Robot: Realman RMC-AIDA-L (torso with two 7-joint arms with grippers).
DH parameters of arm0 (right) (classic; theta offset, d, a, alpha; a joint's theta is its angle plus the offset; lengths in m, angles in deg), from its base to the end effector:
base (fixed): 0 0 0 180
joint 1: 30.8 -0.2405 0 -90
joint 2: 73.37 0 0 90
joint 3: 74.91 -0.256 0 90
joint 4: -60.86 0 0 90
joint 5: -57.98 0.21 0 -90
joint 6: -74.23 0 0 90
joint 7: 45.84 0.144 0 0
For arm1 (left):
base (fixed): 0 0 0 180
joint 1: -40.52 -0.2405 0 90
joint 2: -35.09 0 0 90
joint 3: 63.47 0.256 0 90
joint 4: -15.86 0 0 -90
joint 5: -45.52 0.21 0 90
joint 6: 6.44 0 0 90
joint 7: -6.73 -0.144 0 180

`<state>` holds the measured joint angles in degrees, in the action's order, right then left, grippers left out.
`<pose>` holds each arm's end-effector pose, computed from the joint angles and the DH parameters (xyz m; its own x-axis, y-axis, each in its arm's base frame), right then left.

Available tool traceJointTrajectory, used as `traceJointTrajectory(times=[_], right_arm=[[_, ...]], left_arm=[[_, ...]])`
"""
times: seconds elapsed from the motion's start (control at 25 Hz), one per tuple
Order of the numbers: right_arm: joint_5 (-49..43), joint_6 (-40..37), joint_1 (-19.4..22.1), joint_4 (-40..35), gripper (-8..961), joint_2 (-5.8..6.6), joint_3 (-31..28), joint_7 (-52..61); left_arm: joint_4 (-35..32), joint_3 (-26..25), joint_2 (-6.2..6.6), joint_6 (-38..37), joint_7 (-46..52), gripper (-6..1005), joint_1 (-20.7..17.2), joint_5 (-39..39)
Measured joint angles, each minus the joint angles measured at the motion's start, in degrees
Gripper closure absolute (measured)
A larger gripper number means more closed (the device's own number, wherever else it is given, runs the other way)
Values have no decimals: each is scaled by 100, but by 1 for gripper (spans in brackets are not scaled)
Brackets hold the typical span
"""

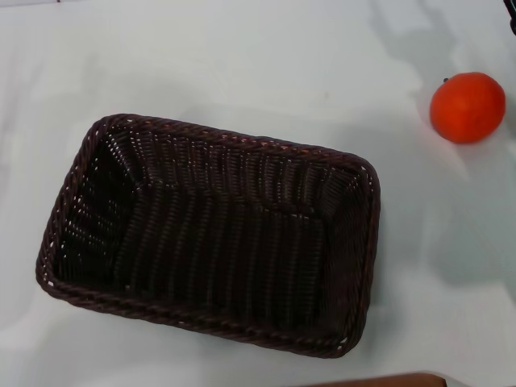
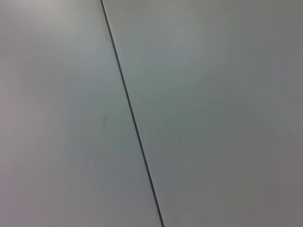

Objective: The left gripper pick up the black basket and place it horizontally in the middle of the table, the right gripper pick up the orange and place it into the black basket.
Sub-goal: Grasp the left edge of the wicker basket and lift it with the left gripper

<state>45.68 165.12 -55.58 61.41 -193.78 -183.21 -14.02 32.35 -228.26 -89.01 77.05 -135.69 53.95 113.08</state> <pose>0.3085 0.3022 0.0200 -0.3949 -0.2660 0.8793 0.8327 0.3008 0.4650 -0.3742 0.2520 0.0484 0.5270 -0.1800 0.8306 0.8361 -0.0651 -0.5447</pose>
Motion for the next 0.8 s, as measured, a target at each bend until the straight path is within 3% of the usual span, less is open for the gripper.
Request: traceJointTrajectory(times=[0.8], right_arm=[[-24,-110,14,-28,128,4,-5,496]], left_arm=[[6,18,10,2,123,296,-54,31]])
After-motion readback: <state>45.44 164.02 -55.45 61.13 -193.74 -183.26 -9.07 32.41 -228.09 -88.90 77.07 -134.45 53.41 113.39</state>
